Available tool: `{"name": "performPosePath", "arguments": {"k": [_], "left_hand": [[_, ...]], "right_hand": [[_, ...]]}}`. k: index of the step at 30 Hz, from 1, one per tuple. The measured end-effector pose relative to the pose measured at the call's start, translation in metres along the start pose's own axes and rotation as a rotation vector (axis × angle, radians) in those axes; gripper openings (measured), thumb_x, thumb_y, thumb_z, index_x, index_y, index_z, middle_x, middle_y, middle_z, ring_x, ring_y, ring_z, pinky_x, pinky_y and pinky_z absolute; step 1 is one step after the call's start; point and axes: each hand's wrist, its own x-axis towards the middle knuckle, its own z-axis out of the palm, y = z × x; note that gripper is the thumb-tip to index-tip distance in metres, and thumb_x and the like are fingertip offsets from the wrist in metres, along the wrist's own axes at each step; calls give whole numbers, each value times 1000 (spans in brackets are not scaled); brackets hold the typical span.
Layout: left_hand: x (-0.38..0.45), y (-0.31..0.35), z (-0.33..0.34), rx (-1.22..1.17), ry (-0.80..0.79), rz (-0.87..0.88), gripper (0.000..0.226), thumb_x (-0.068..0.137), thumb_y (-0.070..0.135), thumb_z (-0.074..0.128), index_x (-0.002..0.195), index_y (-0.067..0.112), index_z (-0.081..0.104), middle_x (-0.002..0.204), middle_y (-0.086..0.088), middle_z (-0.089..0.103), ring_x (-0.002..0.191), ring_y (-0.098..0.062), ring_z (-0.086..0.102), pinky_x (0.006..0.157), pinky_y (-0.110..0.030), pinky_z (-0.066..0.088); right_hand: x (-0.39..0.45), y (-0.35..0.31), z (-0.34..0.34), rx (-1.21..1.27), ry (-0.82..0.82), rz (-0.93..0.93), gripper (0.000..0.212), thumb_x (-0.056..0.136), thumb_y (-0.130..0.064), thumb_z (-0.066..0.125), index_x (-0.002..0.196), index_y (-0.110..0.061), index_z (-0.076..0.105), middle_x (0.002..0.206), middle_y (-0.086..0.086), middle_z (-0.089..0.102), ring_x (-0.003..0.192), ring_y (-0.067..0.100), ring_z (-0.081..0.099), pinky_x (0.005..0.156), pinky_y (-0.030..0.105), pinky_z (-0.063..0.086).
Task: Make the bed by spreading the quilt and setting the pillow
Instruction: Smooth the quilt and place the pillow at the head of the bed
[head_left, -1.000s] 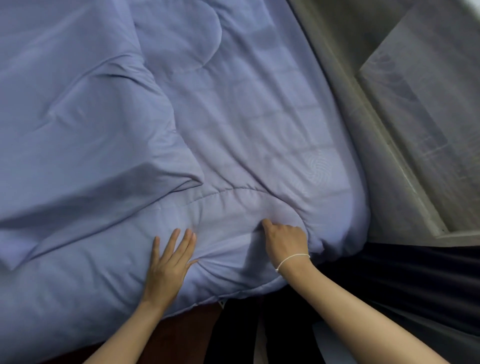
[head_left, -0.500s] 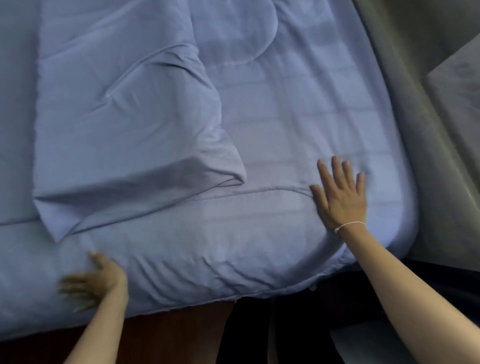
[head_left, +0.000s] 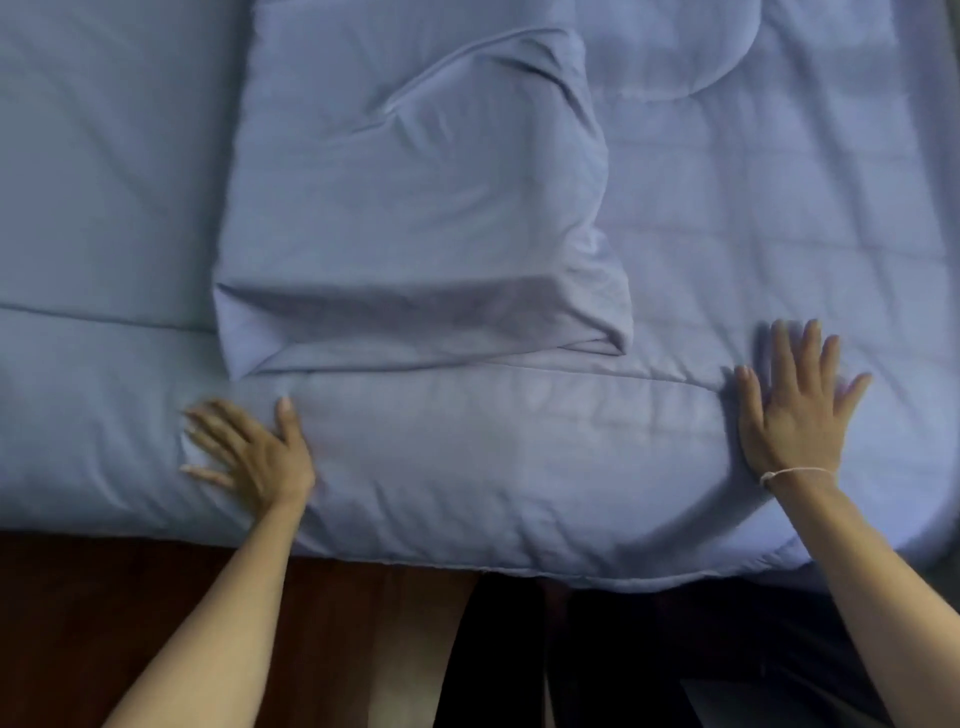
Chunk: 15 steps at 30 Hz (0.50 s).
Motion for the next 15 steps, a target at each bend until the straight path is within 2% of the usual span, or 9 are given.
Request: {"name": "performPosePath", "arguments": {"k": [5,9,11,13,15], "left_hand": [[0,-8,5,45,-14,23,80,94,59,22,150,6,6,159,-16,2,147,-29,-1,110,-62,-5],[3,-5,4,66,-22,35,74,95,50,24,150,2,9,158,-20,3,146,-33,-1,112,-62,-4],[7,3,0,49,-1,63,70,91,37,29,147,-4,17,156,-25,9,146,-36,2,112,-61,-4],[14,12,-2,60,33,169,56,89,23,34,134,-10,37,153,-27,19,145,-37,8,112,-59,-5],[22,17,2,76,45,271,42,92,22,30,113,-8,50,148,-29,31,145,-35,13,112,-59,-4]], "right_hand": [[-1,-5,10,-58,-18,39,62,94,-59,15,150,-31,11,160,4,10,147,24,6,115,60,1],[0,-11,10,-59,-12,56,62,92,-59,17,149,-32,14,159,3,11,147,23,7,115,60,1],[6,-16,7,-17,-17,104,65,89,-56,20,147,-28,20,159,4,14,147,23,8,114,62,2],[15,-33,2,52,3,130,72,85,-53,20,145,-14,26,156,11,20,145,28,13,113,62,7],[13,-66,5,84,12,-41,76,87,-51,20,145,-2,26,154,19,23,143,35,19,114,58,12]]}}
